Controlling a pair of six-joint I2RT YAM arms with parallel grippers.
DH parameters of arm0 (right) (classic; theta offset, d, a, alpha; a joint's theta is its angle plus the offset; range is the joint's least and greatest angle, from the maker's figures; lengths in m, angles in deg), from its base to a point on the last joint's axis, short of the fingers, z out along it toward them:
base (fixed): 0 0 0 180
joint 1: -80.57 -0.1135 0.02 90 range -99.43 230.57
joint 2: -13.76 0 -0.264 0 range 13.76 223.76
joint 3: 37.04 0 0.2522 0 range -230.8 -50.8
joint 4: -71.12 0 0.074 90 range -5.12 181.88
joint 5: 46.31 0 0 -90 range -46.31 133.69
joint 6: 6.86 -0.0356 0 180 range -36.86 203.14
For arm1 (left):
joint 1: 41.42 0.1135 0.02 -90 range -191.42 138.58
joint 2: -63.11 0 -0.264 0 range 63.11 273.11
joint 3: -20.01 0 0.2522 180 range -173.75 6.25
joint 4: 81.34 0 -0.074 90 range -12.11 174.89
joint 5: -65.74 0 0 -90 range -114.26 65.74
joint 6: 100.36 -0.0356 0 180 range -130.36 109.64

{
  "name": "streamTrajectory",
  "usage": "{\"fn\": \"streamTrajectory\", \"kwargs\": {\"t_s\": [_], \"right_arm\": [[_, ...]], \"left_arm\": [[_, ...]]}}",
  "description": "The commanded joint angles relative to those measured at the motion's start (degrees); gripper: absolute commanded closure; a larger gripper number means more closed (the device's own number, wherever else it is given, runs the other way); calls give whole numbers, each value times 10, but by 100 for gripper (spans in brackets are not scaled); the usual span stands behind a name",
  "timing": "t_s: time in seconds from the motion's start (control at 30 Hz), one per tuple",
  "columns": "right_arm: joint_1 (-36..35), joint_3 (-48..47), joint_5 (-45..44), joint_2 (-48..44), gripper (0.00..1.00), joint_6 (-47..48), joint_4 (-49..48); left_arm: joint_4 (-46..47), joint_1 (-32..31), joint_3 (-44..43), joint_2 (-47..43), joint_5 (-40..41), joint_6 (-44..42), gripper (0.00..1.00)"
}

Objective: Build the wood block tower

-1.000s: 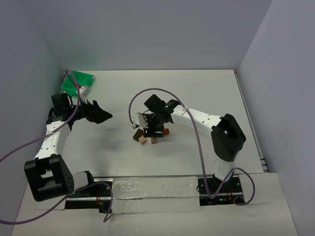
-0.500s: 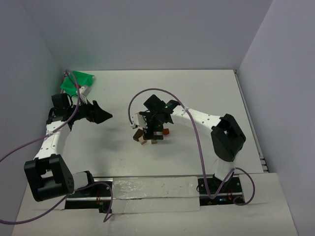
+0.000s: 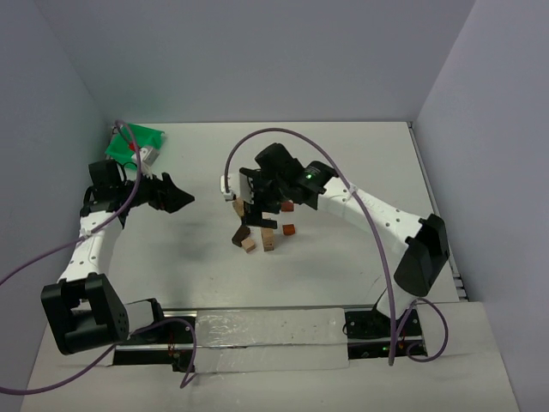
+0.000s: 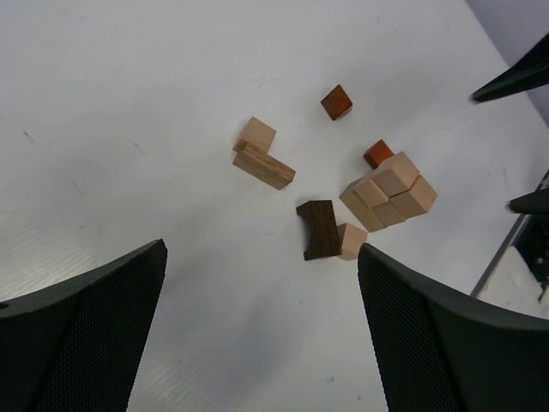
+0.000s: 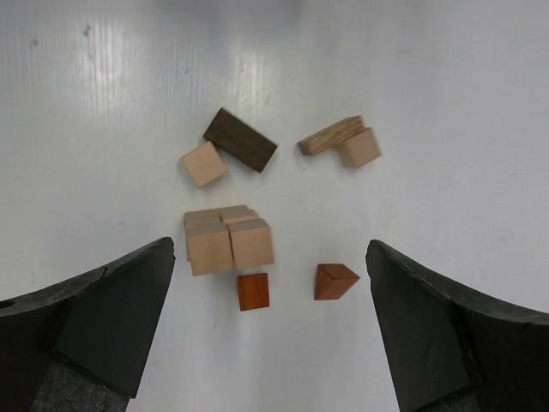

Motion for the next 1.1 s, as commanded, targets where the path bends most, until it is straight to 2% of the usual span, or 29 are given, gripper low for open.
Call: {"fn": "streamTrajectory", "kwargs": {"t_s": [0.0, 0.1, 0.23, 0.43, 0.57, 0.8, 1.07], "right_arm": [[12, -52, -2, -51, 0, -56, -2], [36, -52, 7, -68, 0, -99, -10], [114, 36, 28, -122, 0, -169, -46], [232, 173, 54, -219, 0, -220, -78], [289, 233, 58, -267, 0, -222, -80], [324, 290, 64, -315, 0, -231, -86], [335, 311, 70, -319, 0, -235, -93]], "left_arm": [[2, -43, -57, 29, 57, -44, 5], [-3, -85, -71, 50, 103, -60, 7], [-21, -169, -127, 111, 184, -102, 12], [-78, -209, -238, 249, 190, -135, 26], [-71, -244, -275, 311, 198, -152, 27], [-81, -287, -335, 401, 226, -162, 31], [-100, -310, -367, 450, 258, -174, 32]]}}
